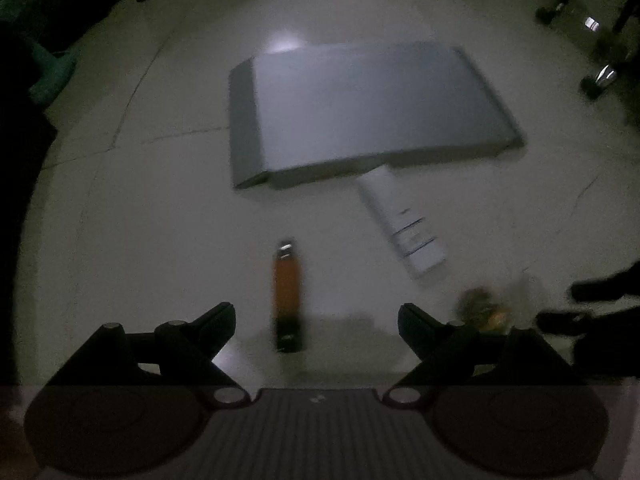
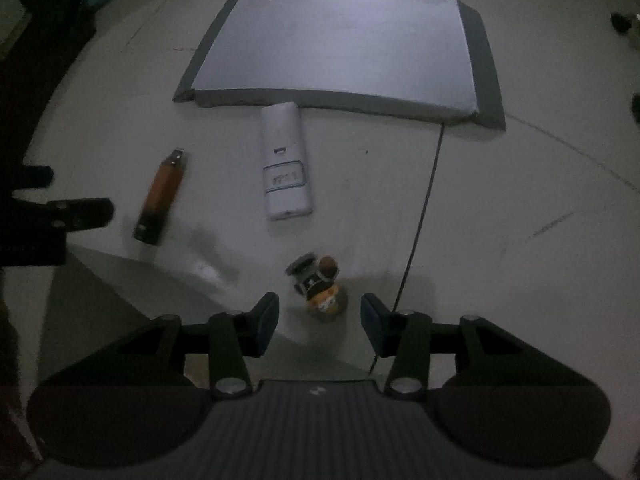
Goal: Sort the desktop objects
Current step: 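Move both tools toward the orange bottle and the small figurine, then grasp the figurine with the right tool while the left tool grasps the orange bottle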
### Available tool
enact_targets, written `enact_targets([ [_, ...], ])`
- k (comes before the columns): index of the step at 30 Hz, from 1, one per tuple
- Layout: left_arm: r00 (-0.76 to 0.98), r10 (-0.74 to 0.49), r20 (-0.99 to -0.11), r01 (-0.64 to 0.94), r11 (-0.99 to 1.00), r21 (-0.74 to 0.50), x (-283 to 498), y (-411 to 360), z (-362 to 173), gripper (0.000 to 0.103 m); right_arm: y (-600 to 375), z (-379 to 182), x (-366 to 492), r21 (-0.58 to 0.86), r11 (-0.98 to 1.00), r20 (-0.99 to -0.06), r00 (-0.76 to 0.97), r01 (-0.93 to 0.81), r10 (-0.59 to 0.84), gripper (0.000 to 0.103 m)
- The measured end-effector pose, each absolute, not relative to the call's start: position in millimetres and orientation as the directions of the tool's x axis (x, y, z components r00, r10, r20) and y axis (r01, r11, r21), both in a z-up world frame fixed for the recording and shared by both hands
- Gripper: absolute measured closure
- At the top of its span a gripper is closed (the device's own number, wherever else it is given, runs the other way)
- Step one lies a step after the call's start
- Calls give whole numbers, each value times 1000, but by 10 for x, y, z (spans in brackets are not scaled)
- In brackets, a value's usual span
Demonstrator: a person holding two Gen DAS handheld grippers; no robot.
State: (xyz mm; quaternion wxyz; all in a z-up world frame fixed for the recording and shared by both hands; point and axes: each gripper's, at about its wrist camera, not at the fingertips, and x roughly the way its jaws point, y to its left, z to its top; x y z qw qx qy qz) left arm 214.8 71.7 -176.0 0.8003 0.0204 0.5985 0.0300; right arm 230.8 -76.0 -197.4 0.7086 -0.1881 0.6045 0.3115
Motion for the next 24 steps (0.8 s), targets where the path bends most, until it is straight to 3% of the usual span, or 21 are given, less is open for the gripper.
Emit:
enact_targets([
  [8, 258, 21, -966, -25, 1000, 15, 2405, 845, -2094, 15, -640, -2381, 2522, 146, 730, -976, 25, -668, 218, 52],
  [17, 148, 62, -987, 27, 997, 67, 2560, 804, -2559, 15, -623, -2759, 2586, 167, 702, -980, -37, -692, 197, 52],
  [24, 87, 23, -996, -52, 998, 18, 2621, 981, -2774, 15, -525, -2889, 2520, 159, 650, -984, -63, -743, 169, 52],
])
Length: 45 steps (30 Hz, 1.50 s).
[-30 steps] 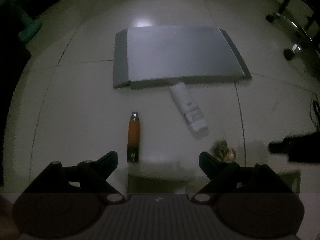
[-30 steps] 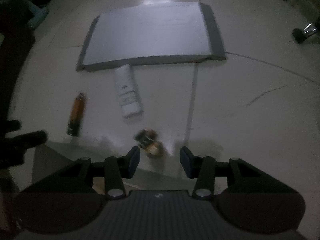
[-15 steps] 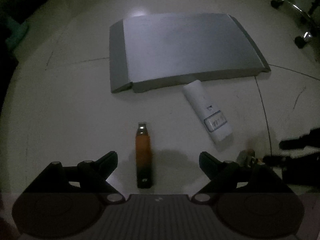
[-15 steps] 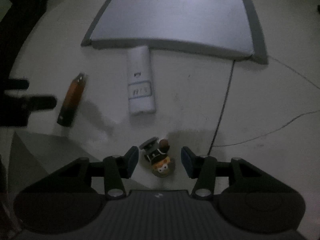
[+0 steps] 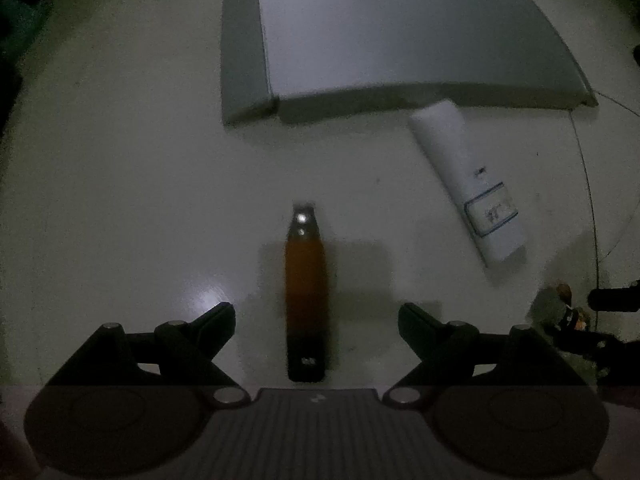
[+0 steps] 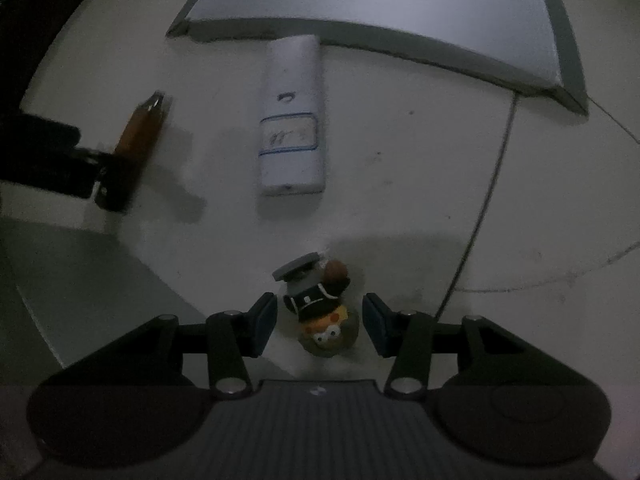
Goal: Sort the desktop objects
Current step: 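Grasp the figurine with the right tool while the left tool grasps the orange bottle, then carry the orange bottle and figurine over the white box with both tools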
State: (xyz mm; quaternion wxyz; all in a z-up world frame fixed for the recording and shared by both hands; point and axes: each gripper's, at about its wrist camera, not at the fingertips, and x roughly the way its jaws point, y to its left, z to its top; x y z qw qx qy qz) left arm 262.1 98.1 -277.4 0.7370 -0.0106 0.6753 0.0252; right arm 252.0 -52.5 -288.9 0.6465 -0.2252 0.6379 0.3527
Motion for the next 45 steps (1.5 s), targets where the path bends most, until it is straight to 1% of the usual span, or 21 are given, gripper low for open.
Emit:
enact_targets([
  [2, 67, -9, -998, -60, 998, -13, 2636, 1001, -2829, 15, -493, -2922, 2504, 155, 633, -985, -73, -759, 154, 52],
  [5, 46, -2, -999, -101, 995, -6, 2654, 1031, -2873, 15, -465, -2980, 2531, 155, 630, -986, -82, -761, 144, 52],
  [9, 6, -27, -1000, -125, 992, -28, 2671, 1076, -2895, 15, -445, -3073, 2563, 162, 620, -987, -110, -768, 121, 51],
  [11, -17, -20, -1000, -126, 992, -18, 2660, 1088, -2931, 15, -435, -3127, 2565, 156, 612, -988, -123, -775, 96, 53],
  [12, -24, -26, -999, -134, 991, -22, 2658, 1103, -2941, 15, -419, -3122, 2554, 152, 600, -988, -121, -786, 92, 56],
  [16, -27, -68, -997, -199, 978, -61, 2658, 1188, -2948, 15, -408, -3100, 2529, 137, 577, -991, -111, -805, 81, 60],
  [17, -24, -69, -997, -205, 977, -63, 2654, 1195, -2950, 15, -417, -3089, 2534, 138, 580, -990, -107, -803, 87, 63],
  [19, -28, -66, -997, -202, 978, -59, 2652, 1188, -2952, 16, -434, -3071, 2543, 140, 584, -990, -105, -800, 93, 63],
  [21, -34, -61, -998, -193, 980, -54, 2651, 1173, -2954, 19, -446, -3053, 2554, 139, 588, -990, -100, -797, 98, 63],
  [24, -57, -37, -998, -175, 984, -27, 2655, 1145, -2980, 35, -453, -3044, 2570, 140, 596, -990, -93, -791, 108, 63],
  [25, -70, -15, -997, -158, 987, -4, 2661, 1123, -3000, 49, -450, -3046, 2569, 142, 594, -989, -95, -792, 110, 63],
  [26, -84, 0, -996, -143, 990, 12, 2670, 1103, -3021, 57, -447, -3047, 2568, 144, 593, -989, -96, -792, 112, 63],
  [29, -98, -9, -995, -108, 994, 1, 2682, 1089, -3040, 58, -446, -3023, 2554, 146, 585, -988, -90, -798, 125, 63],
  [33, -54, -54, -997, -139, 989, -46, 2697, 1175, -3003, 58, -445, -3001, 2570, 155, 589, -986, -84, -793, 146, 63],
  [35, -27, -18, -999, -120, 993, -14, 2697, 1183, -2980, 59, -447, -3000, 2571, 155, 586, -986, -83, -795, 148, 62],
  [36, -11, 10, -1000, -104, 994, 11, 2696, 1180, -2967, 61, -452, -3003, 2570, 153, 587, -986, -80, -795, 147, 62],
  [37, -1, 25, -1000, -100, 995, 25, 2688, 1185, -2972, 68, -457, -3007, 2569, 150, 587, -986, -78, -795, 147, 62],
  [38, -2, 8, -1000, -113, 994, 9, 2674, 1208, -2994, 82, -458, -3011, 2570, 149, 590, -986, -74, -793, 149, 62],
  [41, -10, -80, -997, -161, 984, -77, 2636, 1286, -3046, 82, -447, -3047, 2555, 147, 597, -986, -68, -788, 153, 62],
  [45, 22, -79, -997, -150, 985, -82, 2614, 1264, -3017, 83, -440, -3071, 2544, 143, 601, -986, -60, -786, 156, 62],
])
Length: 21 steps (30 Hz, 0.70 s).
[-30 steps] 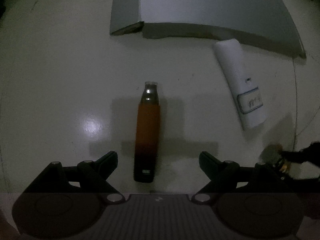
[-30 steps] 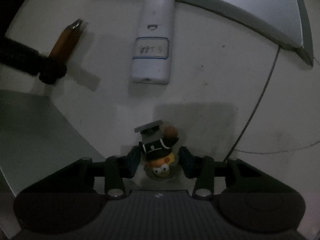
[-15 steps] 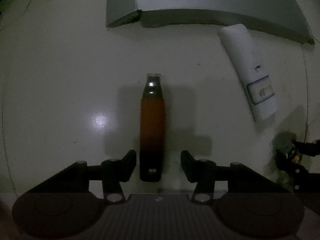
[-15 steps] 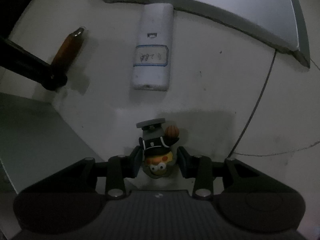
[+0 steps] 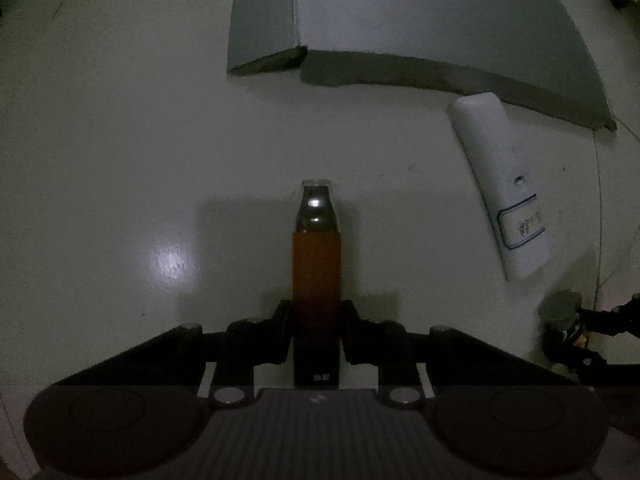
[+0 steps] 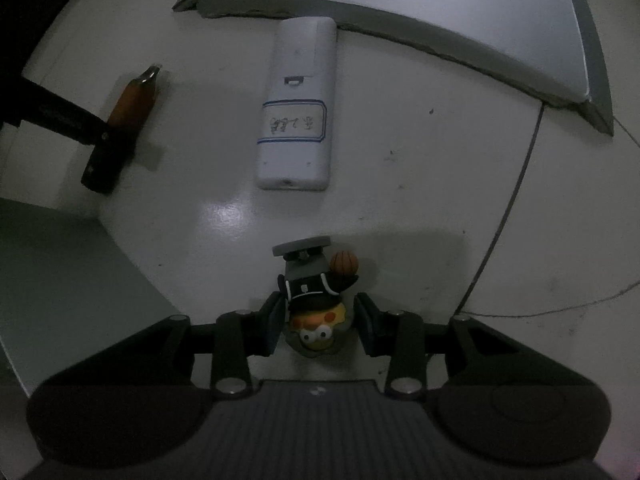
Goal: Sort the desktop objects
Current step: 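Carry the orange bottle and figurine over the white box with both tools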
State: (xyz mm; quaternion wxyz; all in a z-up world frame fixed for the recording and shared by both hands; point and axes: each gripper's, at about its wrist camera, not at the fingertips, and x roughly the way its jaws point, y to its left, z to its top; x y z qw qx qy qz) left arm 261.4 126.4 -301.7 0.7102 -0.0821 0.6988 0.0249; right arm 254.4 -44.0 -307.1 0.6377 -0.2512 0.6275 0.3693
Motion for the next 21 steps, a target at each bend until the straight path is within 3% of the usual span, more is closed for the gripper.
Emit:
enact_targets([
  [10, 142, -4, -990, -134, 991, -23, 2585, 1211, -2574, 83, -547, -2785, 2616, 144, 622, -982, -33, -770, 186, 62],
  [21, 267, -38, -963, -164, 983, -84, 2397, 1161, -1475, 83, -802, -1767, 2465, 146, 708, -949, 105, -691, 298, 62],
])
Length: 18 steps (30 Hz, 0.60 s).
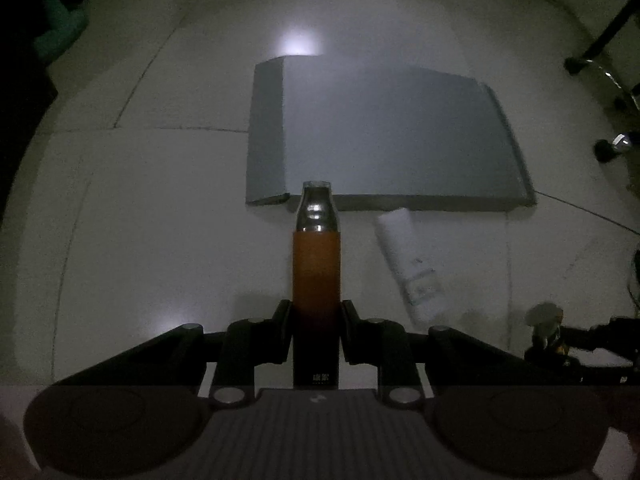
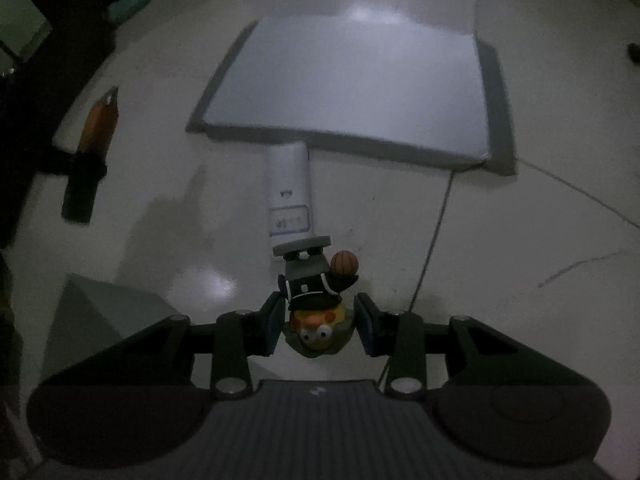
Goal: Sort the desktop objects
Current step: 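Carry the orange bottle and figurine over the white box with both tools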
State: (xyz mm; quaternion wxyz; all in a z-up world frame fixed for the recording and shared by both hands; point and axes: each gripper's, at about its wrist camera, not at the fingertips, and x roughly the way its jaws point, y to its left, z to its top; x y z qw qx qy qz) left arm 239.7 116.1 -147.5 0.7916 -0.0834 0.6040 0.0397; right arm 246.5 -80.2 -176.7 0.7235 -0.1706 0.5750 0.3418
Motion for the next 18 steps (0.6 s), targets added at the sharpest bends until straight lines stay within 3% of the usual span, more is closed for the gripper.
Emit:
enact_targets([
  [7, 332, -69, -941, -162, 978, -129, 1763, 691, -939, 83, -1276, -1018, 2009, 169, 787, -929, 170, -594, 328, 62],
  [18, 401, -70, -913, -75, 991, -109, 635, 53, -730, 83, -1991, -705, 1213, 188, 875, -925, 220, -445, 311, 62],
])
